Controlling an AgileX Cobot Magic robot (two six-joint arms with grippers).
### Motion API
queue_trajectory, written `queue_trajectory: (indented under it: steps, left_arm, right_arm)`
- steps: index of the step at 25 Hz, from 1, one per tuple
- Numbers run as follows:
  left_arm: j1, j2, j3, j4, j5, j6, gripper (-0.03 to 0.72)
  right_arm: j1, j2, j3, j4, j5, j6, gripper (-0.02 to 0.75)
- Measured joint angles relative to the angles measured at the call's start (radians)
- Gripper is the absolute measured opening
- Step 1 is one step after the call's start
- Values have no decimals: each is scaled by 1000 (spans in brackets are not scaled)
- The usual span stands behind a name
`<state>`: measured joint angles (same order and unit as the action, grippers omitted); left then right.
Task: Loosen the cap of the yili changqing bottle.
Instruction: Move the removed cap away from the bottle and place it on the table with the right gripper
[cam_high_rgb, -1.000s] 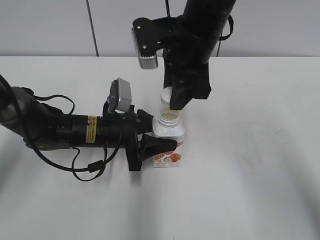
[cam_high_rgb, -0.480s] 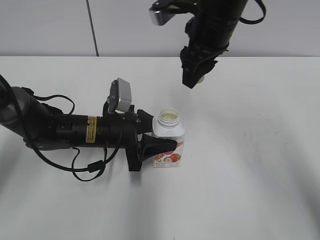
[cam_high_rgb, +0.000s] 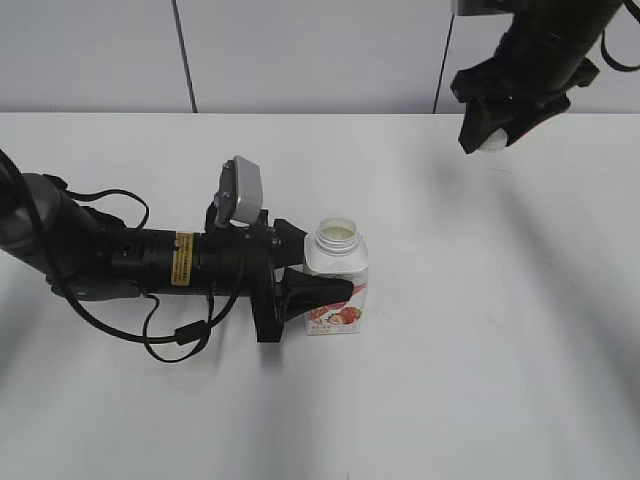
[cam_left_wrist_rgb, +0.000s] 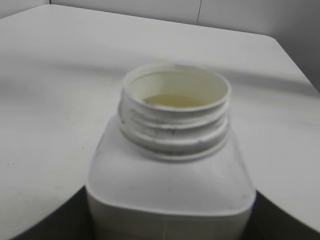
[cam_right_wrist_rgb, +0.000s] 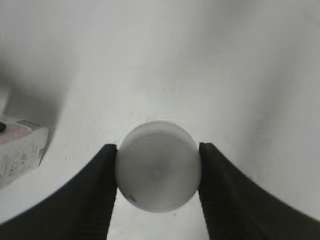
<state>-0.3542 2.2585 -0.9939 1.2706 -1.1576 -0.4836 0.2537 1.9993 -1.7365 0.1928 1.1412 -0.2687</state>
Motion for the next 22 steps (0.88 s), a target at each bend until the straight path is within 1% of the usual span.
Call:
queue_trajectory:
  steps: [7, 13, 17, 22]
  left_arm:
    - [0, 0, 0, 0, 0, 0, 385]
    - [0, 0, 0, 0, 0, 0, 385]
    - [0, 0, 0, 0, 0, 0, 385]
    - [0, 0, 0, 0, 0, 0, 385]
  right_arm:
    - [-141, -61, 232, 93, -156, 24, 392]
    - [-230, -92, 433, 102, -278, 32, 392]
    - [-253, -92, 526, 67, -381, 75, 392]
    - [-256, -92, 558, -35, -447, 166, 392]
